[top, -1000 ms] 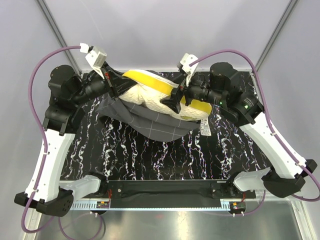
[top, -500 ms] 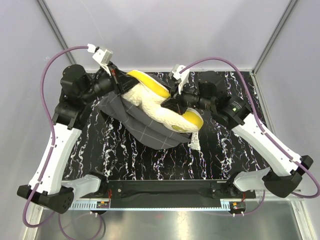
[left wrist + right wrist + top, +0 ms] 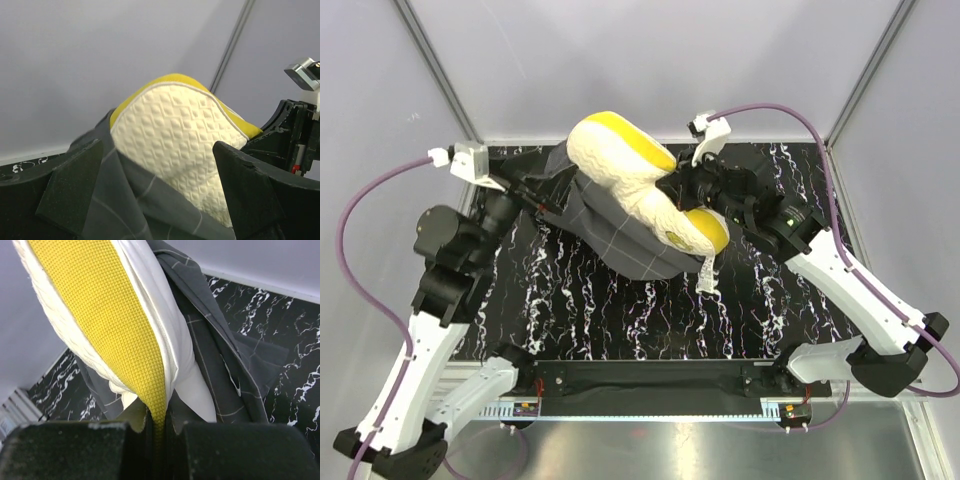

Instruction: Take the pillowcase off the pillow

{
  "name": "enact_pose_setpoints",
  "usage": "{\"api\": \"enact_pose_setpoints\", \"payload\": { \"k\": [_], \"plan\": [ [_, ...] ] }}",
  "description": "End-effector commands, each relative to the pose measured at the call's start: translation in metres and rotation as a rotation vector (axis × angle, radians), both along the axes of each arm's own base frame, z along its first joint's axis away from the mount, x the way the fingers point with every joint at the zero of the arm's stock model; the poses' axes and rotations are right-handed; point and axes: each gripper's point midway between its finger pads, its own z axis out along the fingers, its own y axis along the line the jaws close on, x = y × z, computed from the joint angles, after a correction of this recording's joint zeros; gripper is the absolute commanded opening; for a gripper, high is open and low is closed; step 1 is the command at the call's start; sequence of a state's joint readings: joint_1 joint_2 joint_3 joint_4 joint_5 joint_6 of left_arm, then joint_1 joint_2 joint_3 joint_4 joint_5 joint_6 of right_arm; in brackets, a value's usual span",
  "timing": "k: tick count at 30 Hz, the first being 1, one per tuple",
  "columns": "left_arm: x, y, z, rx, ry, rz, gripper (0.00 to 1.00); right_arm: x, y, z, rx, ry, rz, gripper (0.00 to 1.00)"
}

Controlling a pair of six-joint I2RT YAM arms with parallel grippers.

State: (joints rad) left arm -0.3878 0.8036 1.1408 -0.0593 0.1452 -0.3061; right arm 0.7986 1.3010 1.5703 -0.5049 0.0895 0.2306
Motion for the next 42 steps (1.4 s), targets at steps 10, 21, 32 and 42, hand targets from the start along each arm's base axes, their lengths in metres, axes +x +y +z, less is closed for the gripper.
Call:
{"api": "enact_pose_setpoints", "payload": {
  "k": [10,21,32,42],
  "plan": [
    [0.048,0.005,-0.057,-0.101,0.169,0.205,0.99,0.004,-0.009,0.102,0.319,-0.160,-0.084,0.00],
    [0.091,-0.046,-0.080,-0.164,0.255,0.070,0.99,-0.022,-0.006,0.090,0.344,-0.131,0.024,0.00],
    [0.106,-0.046,-0.116,-0.146,0.348,0.092,0.00,-0.045,-0.023,0.109,0.345,-0.191,0.059,0.00],
    [0.176,-0.022,-0.179,-0.118,0.534,0.111,0.00,-0.094,-0.050,0.148,0.407,-0.271,0.165,0.00]
  ]
}}
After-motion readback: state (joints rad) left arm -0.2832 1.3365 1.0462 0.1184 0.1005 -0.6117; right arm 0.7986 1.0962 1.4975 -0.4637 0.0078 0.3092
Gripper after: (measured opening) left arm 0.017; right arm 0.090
